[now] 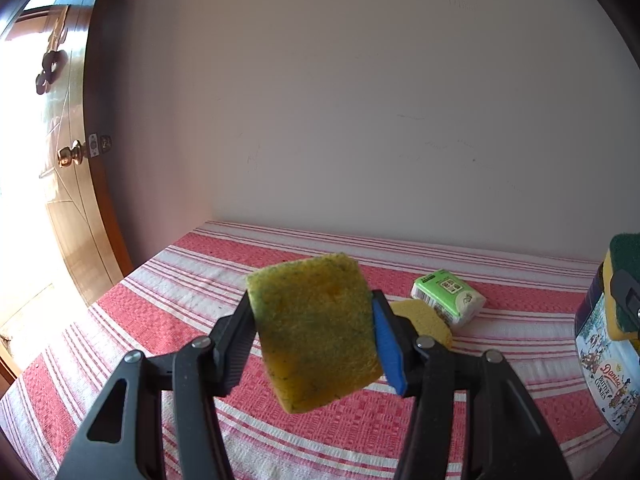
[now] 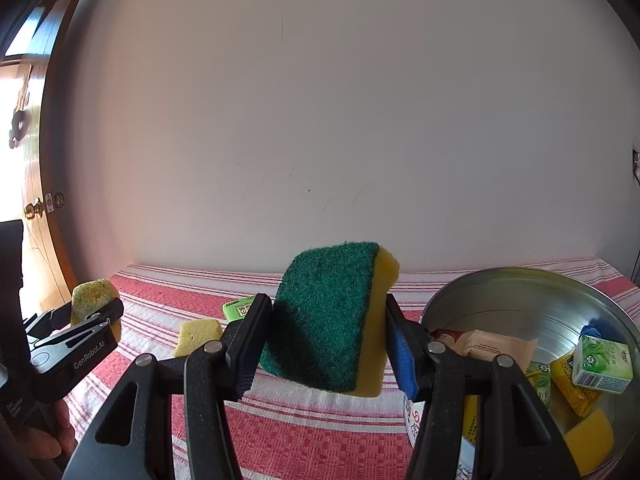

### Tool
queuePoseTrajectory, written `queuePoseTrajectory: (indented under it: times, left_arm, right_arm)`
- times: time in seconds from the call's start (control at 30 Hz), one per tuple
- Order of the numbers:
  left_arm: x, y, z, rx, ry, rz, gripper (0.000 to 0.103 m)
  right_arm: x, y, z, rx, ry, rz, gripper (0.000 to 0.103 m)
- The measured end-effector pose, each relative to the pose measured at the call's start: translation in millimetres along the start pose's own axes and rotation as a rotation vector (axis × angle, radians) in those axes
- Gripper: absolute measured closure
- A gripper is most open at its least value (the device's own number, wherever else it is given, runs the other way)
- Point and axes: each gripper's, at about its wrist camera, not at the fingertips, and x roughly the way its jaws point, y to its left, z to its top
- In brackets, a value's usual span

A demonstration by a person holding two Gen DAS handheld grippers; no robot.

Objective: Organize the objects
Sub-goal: 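Carry both sponges with both tools over the tin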

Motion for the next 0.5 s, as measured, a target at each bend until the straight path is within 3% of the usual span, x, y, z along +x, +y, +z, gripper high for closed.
queuePoseTrajectory:
  times: [0.5]
  left_arm:
    - [-38,-52,-13,0.060,-0.021,-0.035,0.048]
  right_arm:
    - [-3,-16,-2,0.024,-0.015,-0.046,0.046]
